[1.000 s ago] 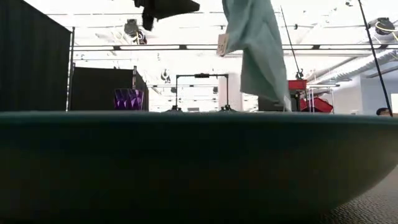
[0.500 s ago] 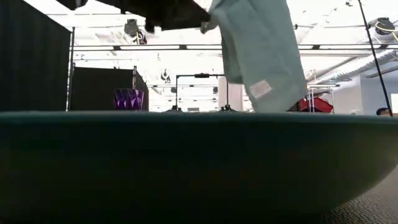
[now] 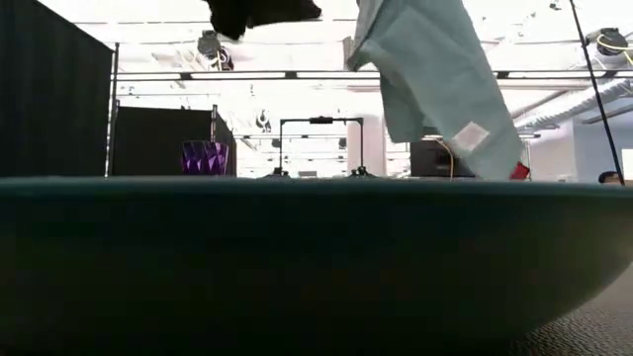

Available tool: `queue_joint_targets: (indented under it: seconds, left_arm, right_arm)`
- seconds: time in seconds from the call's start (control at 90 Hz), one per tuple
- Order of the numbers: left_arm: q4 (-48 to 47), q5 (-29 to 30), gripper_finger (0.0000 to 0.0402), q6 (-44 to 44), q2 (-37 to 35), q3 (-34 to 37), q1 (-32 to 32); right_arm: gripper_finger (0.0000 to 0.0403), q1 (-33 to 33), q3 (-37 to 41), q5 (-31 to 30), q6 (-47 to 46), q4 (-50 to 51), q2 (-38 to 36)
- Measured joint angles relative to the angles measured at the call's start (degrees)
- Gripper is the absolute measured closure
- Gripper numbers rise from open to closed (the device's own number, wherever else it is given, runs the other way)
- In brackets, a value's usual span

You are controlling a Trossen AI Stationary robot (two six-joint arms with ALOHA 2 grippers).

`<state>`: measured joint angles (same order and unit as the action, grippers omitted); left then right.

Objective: Set table place
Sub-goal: Fold the blue table napkin

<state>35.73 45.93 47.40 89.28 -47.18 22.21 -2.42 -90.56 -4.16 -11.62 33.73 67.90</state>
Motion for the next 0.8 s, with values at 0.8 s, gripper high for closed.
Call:
queue_joint_targets:
  seconds: [0.8]
  left_arm:
    - [10.3, 6.8, 0.0244, 11.5, 3.2, 0.0, -3.7]
  right_arm:
    - [0.0403, 0.3, 0.0, 3.0, -2.3, -0.7, 1.3]
